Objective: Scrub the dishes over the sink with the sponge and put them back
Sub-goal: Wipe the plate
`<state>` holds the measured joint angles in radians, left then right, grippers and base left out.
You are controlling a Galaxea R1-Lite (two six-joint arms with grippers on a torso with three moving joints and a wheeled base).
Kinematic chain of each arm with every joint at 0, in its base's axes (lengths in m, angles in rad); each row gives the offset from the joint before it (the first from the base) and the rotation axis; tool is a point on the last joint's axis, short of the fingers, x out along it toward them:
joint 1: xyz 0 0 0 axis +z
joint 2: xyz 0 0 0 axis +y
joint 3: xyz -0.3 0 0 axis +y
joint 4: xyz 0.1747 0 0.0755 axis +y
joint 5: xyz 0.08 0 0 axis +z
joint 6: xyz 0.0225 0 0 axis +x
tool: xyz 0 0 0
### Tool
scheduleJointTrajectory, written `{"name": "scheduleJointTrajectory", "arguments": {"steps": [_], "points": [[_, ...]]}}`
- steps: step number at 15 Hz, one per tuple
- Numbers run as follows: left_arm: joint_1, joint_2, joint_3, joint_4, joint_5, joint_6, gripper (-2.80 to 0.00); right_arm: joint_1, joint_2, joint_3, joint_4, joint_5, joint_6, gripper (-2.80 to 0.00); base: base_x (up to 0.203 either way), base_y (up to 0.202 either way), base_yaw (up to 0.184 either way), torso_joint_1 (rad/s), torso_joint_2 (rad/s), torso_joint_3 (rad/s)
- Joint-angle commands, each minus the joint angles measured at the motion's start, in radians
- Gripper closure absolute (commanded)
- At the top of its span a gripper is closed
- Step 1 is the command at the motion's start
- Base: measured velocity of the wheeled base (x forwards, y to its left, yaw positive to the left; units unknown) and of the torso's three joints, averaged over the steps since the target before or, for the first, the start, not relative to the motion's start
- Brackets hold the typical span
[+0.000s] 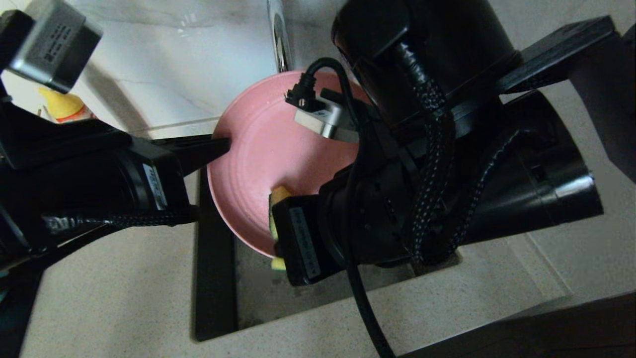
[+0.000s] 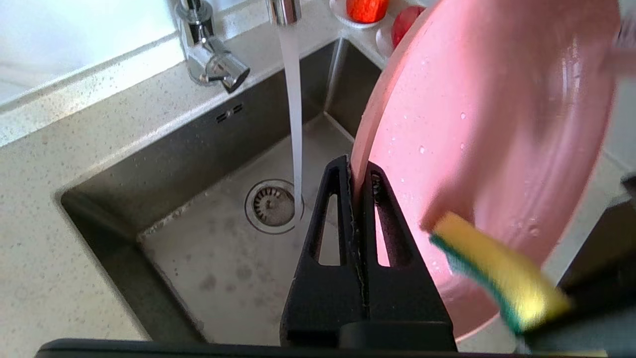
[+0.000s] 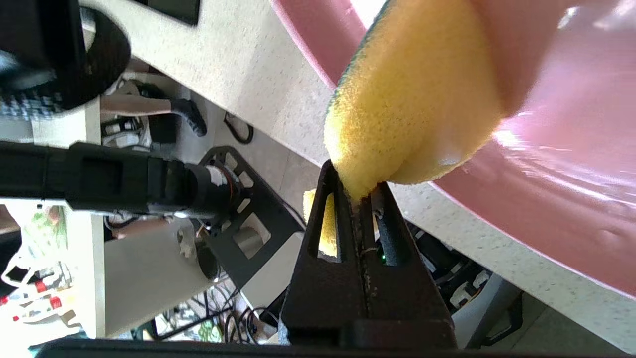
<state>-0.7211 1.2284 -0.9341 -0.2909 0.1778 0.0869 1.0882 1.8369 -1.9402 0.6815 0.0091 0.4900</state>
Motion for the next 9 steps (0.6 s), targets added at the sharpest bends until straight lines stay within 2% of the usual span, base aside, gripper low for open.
{"name": "scheduleJointTrajectory", "arguments": {"steps": [1,9], "points": [[0.000,-0.013,0.014,-0.002,-0.001,0.002,0.00,-0.019,-0.007,0.000,0.003,0.000,0.002,0.00,0.000,0.000,0.000,0.000,0.00,0.000],[0.000,-0.021,0.023,-0.001,-0.003,0.007,0.00,-0.065,-0.038,0.000,-0.002,-0.001,0.001,0.00,0.000,0.000,0.000,0.000,0.00,0.000]]}}
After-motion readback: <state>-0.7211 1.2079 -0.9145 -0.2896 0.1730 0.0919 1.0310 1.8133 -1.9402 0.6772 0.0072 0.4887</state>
